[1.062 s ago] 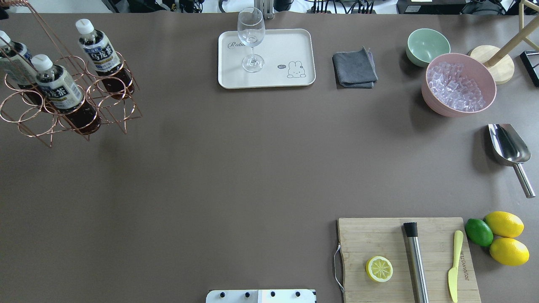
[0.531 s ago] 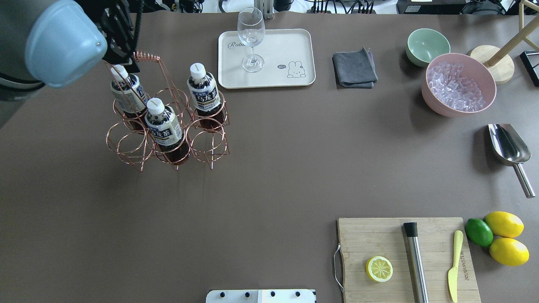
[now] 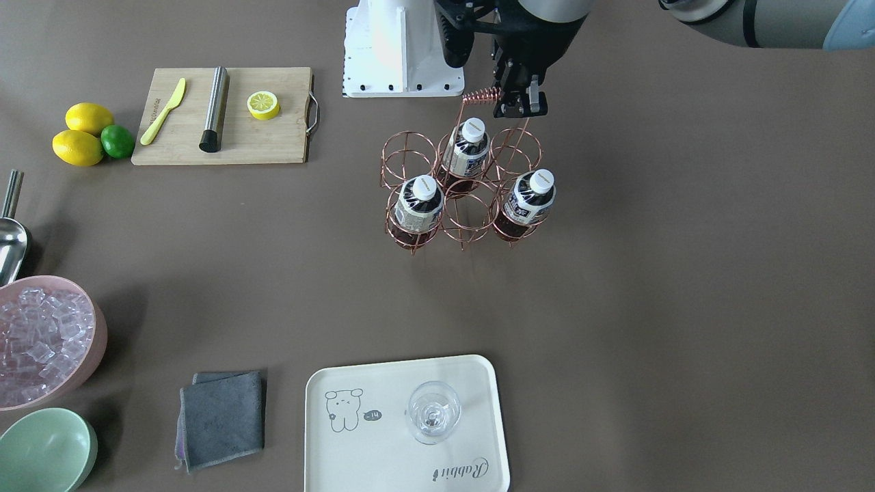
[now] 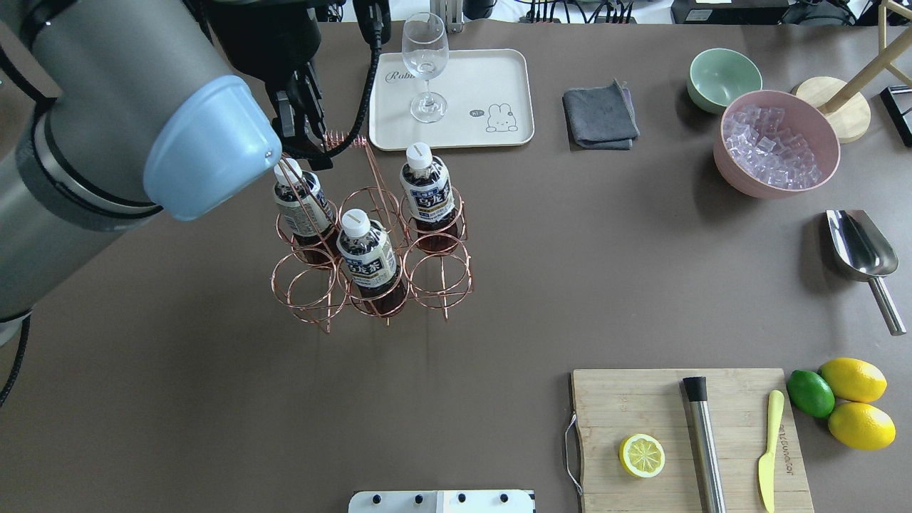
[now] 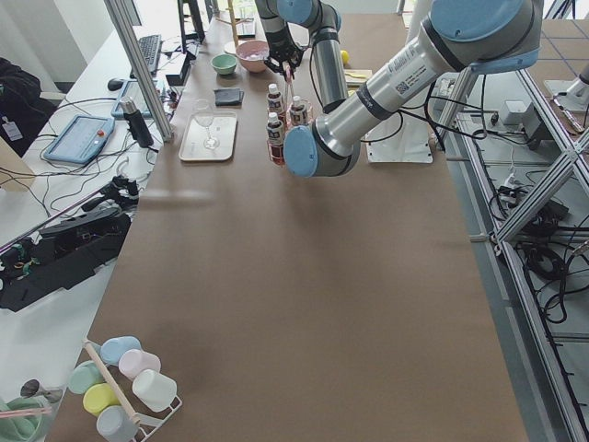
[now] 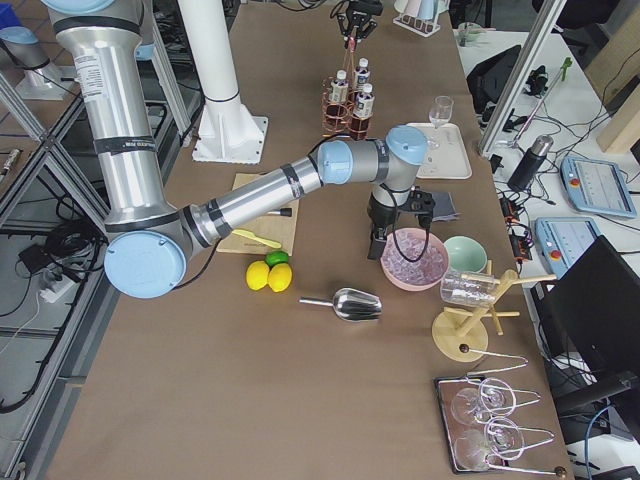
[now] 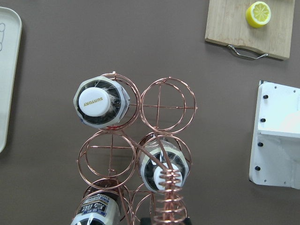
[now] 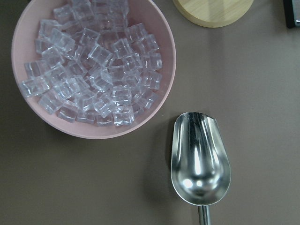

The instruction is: Take tea from basket to plate

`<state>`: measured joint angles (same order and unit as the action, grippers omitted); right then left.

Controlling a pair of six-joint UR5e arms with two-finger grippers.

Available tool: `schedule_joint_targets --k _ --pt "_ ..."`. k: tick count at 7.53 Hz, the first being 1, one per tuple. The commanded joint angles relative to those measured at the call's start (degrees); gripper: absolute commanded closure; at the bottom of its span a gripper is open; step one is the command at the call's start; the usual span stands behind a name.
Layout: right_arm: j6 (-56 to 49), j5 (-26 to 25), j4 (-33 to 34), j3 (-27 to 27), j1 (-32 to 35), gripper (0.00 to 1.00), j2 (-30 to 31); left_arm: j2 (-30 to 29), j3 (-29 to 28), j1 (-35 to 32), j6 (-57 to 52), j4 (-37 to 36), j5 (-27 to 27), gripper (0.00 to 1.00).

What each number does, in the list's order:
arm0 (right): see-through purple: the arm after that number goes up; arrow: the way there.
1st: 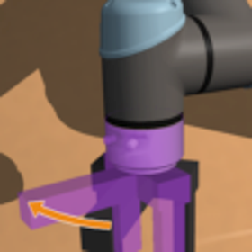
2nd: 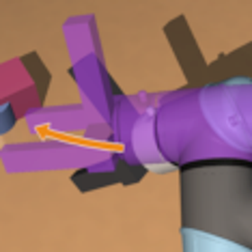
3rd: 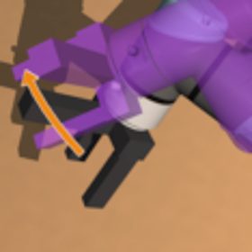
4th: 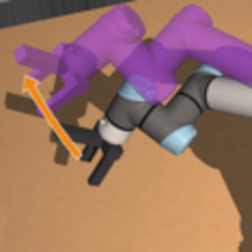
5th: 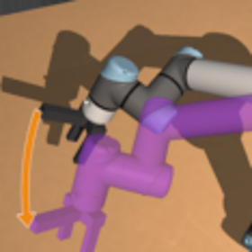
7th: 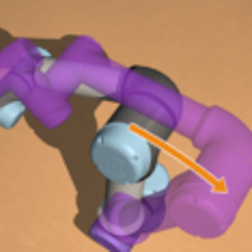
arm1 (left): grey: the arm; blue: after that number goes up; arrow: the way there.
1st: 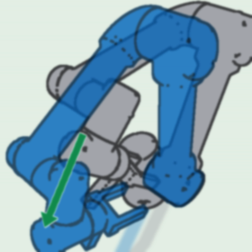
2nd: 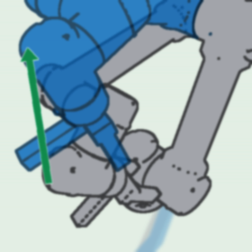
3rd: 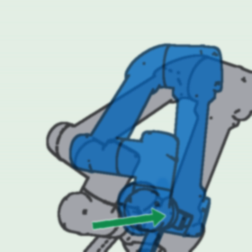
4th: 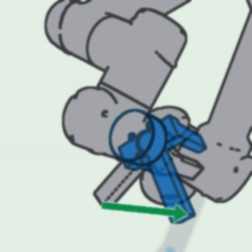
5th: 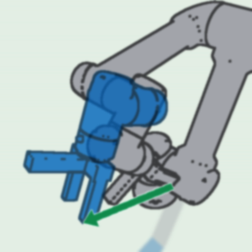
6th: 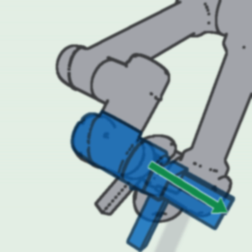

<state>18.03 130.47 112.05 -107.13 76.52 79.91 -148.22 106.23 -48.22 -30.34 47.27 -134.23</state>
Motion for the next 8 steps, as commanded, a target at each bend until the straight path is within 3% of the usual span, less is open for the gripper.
schedule_joint_targets --k 1,2,5,6,8 --pt "1.2 3.1 -0.4 -0.6 -3.3 0.01 -0.2 -0.8 -0.7 4.6 5.7 3.5 2.1 1.0" --pt "3.4 9.2 -0.4 0.2 -5.6 0.01 -1.6 -0.8 -0.8 4.9 5.7 3.5 2.2 1.0" --pt "17.5 12.2 0.2 1.8 -10.8 0.01 -9.4 -0.8 -2.7 5.1 5.7 4.8 2.3 1.0" --pt "23.8 16.8 -0.1 1.7 -12.7 0.01 -10.5 -0.8 -3.0 5.1 5.7 5.1 2.3 1.0" --pt "34.4 17.4 0.2 2.2 -18.5 0.01 -16.0 -0.8 -3.5 5.1 5.7 5.2 2.3 1.0"
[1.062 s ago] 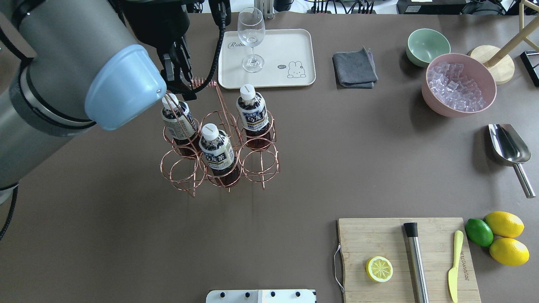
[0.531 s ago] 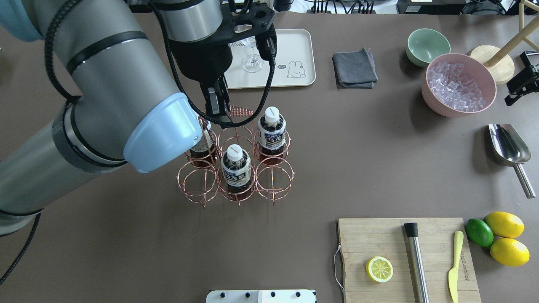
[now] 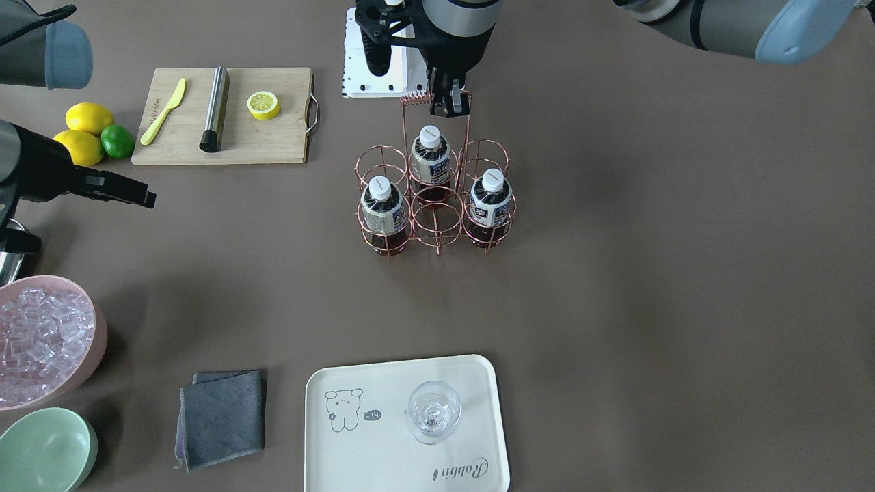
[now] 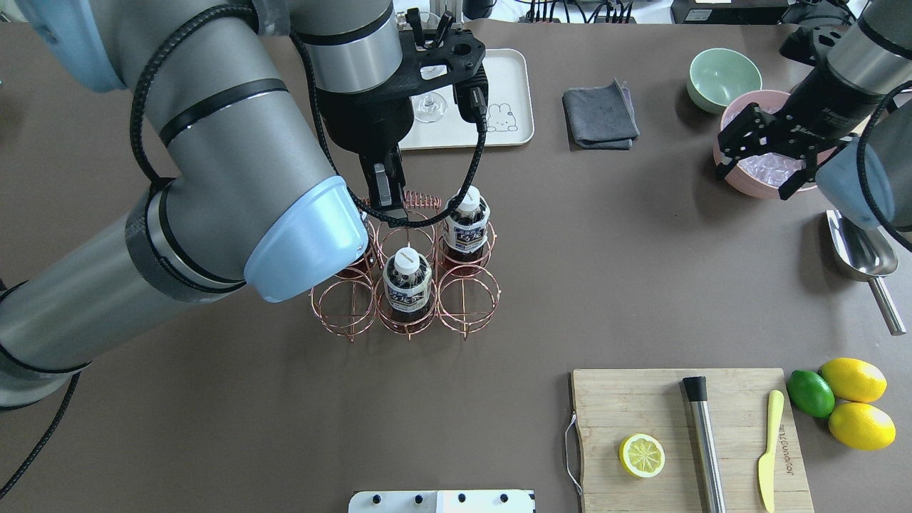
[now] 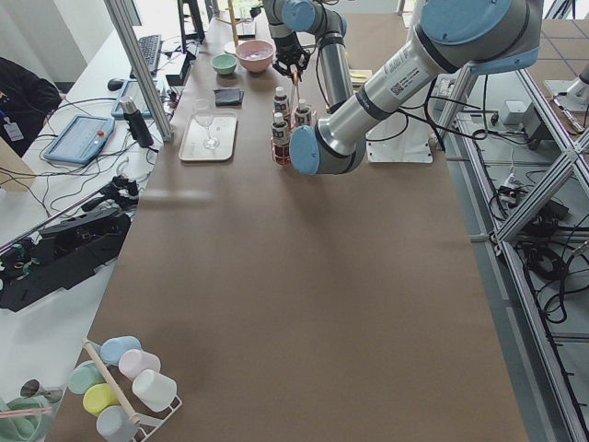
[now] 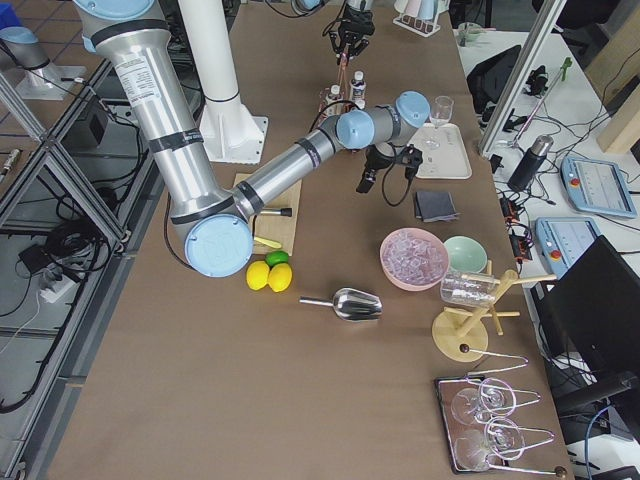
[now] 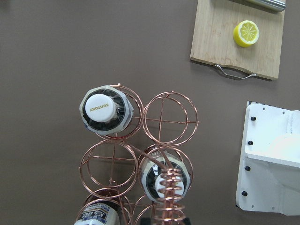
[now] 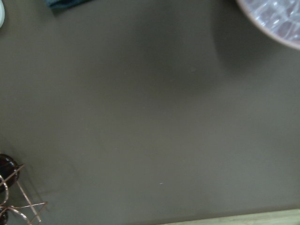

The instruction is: Take tea from basket to plate

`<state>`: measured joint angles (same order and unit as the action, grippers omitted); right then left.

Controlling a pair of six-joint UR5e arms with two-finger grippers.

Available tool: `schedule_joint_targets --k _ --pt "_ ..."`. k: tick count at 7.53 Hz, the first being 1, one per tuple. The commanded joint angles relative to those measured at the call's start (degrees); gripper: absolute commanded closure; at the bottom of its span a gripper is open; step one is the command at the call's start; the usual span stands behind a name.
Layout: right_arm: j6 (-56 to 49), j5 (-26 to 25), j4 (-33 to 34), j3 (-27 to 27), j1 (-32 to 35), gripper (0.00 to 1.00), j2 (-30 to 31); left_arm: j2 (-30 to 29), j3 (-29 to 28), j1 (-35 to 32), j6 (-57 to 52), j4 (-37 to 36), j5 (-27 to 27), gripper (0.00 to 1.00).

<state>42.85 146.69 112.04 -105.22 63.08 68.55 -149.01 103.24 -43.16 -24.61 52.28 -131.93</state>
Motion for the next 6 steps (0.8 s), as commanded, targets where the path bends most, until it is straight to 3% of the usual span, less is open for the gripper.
schedule_joint_targets --k 1,6 --pt "13.9 0.3 0.1 0.2 -8.1 0.01 -6.3 0.0 -0.9 0.0 0.0 0.5 0.0 1.0" --pt "22.1 1.0 0.1 12.7 -11.1 0.02 -21.8 0.3 -2.2 -0.1 -0.1 2.0 0.1 1.0"
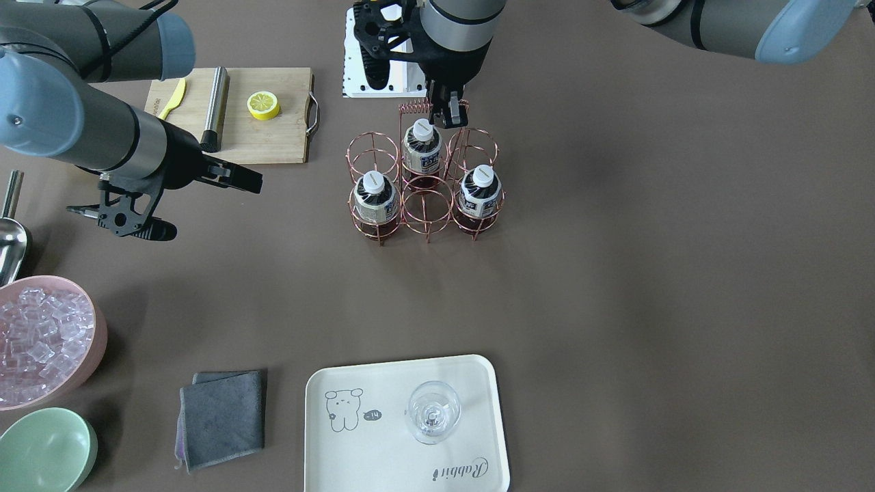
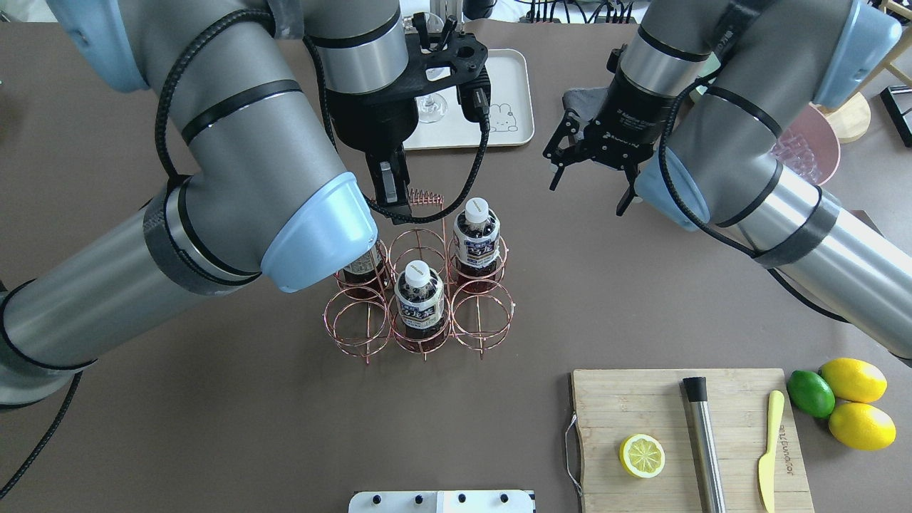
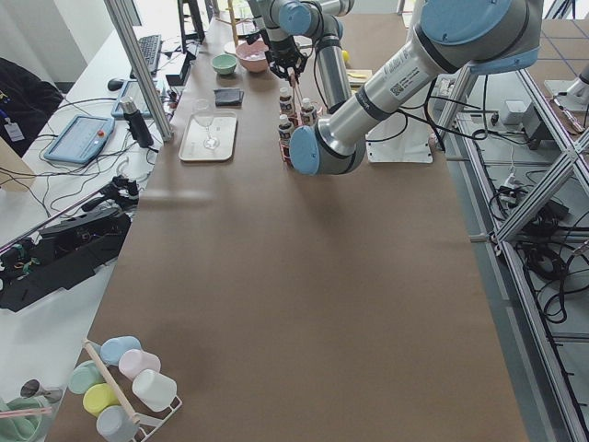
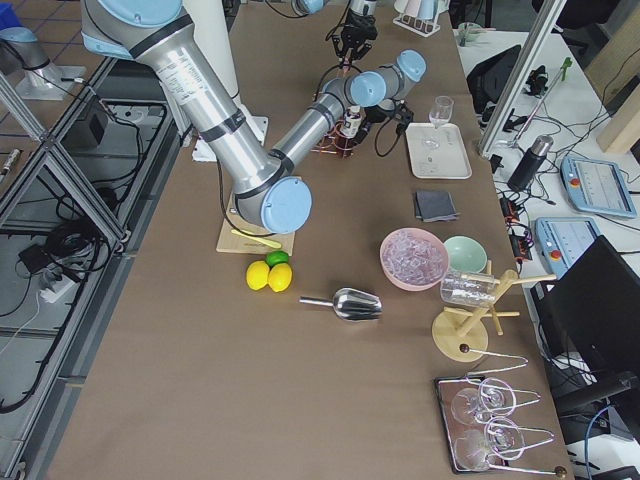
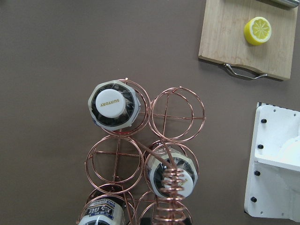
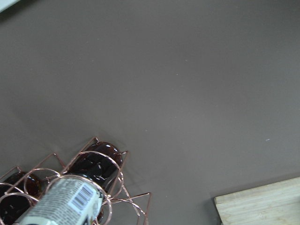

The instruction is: Take tea from basket to plate

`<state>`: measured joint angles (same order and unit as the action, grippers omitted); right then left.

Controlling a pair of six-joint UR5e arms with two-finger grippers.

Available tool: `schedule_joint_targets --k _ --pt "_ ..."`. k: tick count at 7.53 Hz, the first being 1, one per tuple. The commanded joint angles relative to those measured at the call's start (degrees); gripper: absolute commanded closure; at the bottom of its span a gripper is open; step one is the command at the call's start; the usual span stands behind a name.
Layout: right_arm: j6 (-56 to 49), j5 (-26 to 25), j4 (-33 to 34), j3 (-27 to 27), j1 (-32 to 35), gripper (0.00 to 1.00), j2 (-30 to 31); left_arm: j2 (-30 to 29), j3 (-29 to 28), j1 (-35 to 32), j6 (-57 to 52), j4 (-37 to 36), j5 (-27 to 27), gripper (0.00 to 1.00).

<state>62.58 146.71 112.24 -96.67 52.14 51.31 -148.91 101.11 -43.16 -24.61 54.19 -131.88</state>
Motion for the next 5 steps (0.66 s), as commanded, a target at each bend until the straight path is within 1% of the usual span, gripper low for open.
schedule_joint_targets --k 1,3,5 --pt "4.5 2.8 -0.4 5.0 -0.5 0.02 -5.2 0.2 -0.1 -0.1 -0.2 0.0 0.0 1.0" --pt "4.7 5.7 -0.6 6.6 -1.9 0.05 -7.0 0.2 -0.2 -0.1 -0.3 0.0 0.7 1.0" --pt "5.8 5.8 -0.6 10.3 -3.2 0.06 -11.4 0.2 -0.1 -0.2 -0.3 0.0 0.7 1.0"
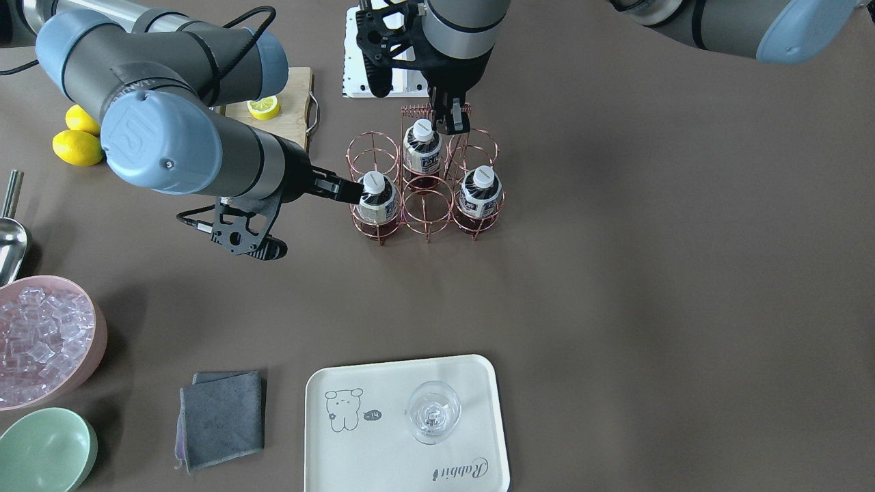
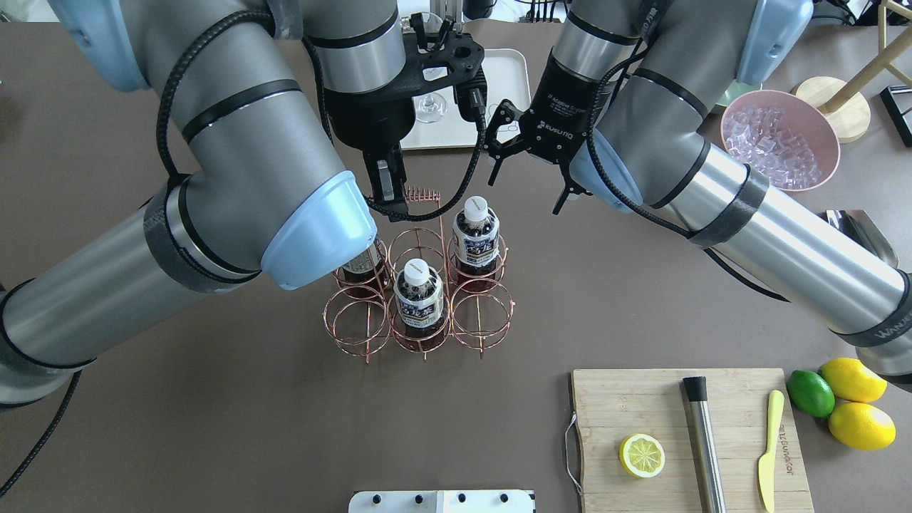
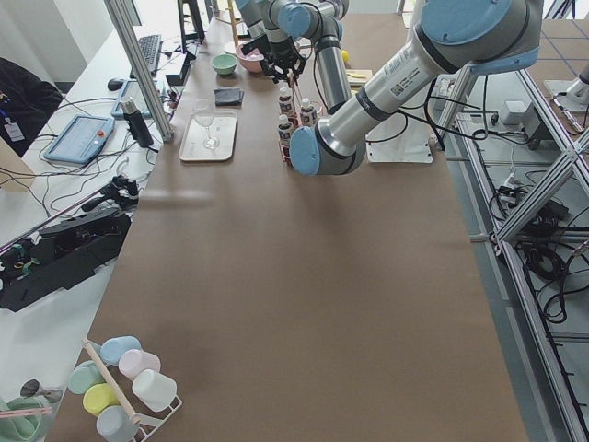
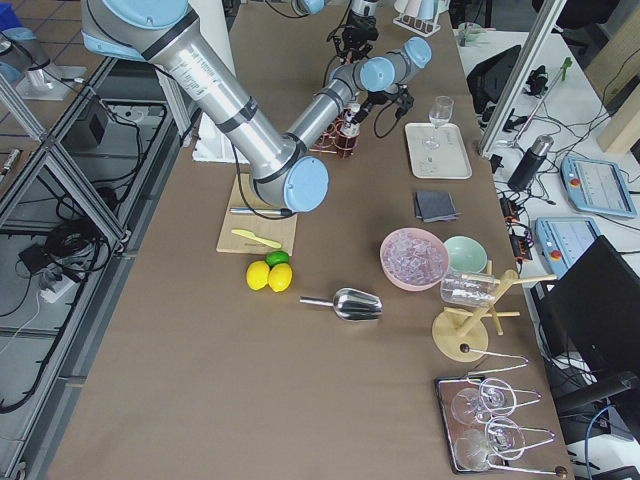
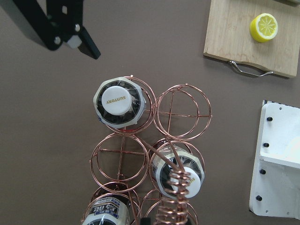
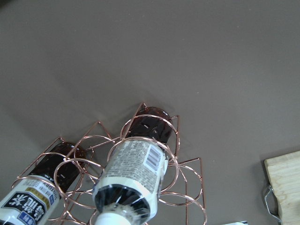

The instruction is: Take tea from basket to plate

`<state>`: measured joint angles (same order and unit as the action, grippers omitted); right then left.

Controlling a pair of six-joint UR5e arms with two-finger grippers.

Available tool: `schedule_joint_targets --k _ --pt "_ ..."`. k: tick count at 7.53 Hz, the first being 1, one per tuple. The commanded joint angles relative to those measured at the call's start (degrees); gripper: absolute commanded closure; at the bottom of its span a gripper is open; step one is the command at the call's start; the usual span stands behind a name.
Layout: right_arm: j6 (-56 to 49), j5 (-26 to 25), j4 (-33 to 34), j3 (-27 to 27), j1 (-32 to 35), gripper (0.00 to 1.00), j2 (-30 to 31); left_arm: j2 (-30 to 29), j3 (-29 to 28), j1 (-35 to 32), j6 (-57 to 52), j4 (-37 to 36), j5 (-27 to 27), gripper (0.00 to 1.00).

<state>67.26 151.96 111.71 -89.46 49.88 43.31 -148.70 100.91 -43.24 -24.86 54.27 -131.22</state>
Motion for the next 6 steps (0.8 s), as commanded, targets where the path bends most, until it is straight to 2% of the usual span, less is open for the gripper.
schedule_joint_targets --k 1,4,6 --pt "3.9 0.0 -0.3 4.4 -2.2 0.06 -4.6 0.0 0.0 -0.2 -0.2 0.0 0.1 1.0" --pt "7.9 -0.5 -4.8 6.4 -2.2 0.08 -4.7 0.0 -0.3 -0.2 -0.2 0.0 0.2 1.0" --pt "9.1 -0.5 -6.1 7.3 -2.4 0.14 -4.8 0.1 -0.2 -0.2 -0.2 0.0 0.2 1.0"
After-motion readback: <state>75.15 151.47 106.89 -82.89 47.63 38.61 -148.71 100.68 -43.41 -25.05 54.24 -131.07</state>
